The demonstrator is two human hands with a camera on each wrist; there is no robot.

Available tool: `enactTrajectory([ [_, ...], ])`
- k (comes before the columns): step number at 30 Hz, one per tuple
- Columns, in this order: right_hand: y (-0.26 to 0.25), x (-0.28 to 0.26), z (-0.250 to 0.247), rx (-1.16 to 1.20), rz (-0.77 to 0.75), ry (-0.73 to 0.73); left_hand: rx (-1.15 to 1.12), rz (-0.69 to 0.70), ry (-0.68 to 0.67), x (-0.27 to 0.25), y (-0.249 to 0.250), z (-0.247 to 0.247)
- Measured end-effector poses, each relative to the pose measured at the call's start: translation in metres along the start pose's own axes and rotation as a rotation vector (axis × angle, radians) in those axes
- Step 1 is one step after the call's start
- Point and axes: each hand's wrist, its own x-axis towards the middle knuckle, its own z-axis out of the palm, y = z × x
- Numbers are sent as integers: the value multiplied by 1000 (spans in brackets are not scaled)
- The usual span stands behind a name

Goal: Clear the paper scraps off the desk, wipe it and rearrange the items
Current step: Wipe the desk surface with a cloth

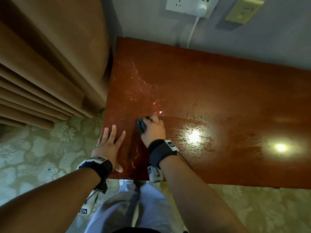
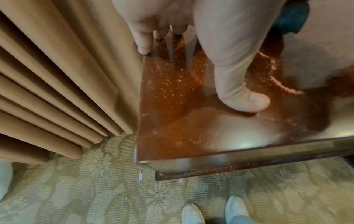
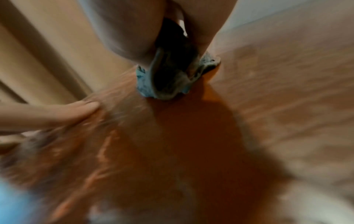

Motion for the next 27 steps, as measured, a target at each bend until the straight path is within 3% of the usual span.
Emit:
enactTrajectory([
  [5,2,6,-5,-68,-81,-75,-8,-15,-15,0,0,-2],
  [13,133,2,-75,-63,245,27,111,-84,57,-6,7,-17],
  [17,168,8,-104,-72,332,46,154,-37,47,10,15,-44],
  [22,159,19,-96,-44,375,94,136,-39,2,18,20,-52],
  [27,107,41,-82,-26,252,118,145,-34,17,19,20,-52],
])
